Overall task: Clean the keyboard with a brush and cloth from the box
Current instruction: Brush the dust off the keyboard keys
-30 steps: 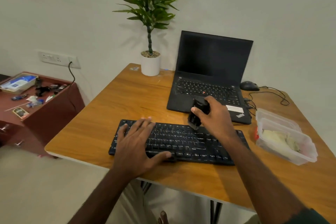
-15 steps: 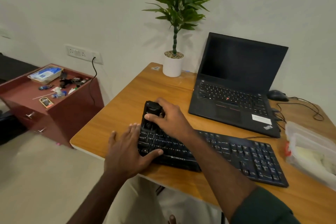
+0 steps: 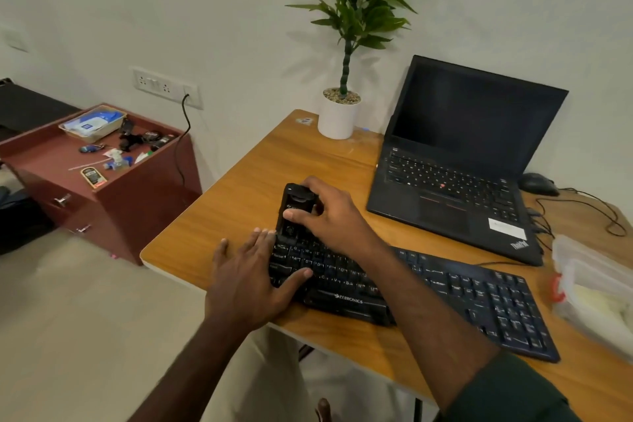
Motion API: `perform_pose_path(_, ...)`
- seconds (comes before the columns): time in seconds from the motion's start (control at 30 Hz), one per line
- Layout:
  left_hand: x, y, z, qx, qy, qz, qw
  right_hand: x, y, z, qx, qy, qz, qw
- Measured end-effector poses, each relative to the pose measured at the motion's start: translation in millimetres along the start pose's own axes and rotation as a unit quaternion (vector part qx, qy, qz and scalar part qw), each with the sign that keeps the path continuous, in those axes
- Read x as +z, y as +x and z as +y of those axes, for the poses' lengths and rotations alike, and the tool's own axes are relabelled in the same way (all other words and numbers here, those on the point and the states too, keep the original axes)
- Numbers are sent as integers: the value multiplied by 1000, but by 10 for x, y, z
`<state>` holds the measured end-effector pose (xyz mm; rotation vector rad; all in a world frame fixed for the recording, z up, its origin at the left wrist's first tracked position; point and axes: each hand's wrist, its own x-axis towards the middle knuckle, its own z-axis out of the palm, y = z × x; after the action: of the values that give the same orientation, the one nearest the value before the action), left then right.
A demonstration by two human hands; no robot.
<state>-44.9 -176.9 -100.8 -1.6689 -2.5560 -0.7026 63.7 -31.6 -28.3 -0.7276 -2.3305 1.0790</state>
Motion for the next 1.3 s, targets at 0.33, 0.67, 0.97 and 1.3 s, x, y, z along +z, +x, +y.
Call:
perform_pose_path(0.33,28,-1,11,14,17,5,1000,-382,-67,85,17,-36,-46,998)
perform_pose_path(0.67,11,-2,8,34,11,-8,999,-222,-138,135,-3,17,-22,1000)
perform_pose_path(0.97,21,3,14,35,8,-3,999,-989,-402,369,45,-34,-39,998)
perform_pose_path(1.3,28,8,7,36,6,-8,999,-289,-377,276,6,101,78,992)
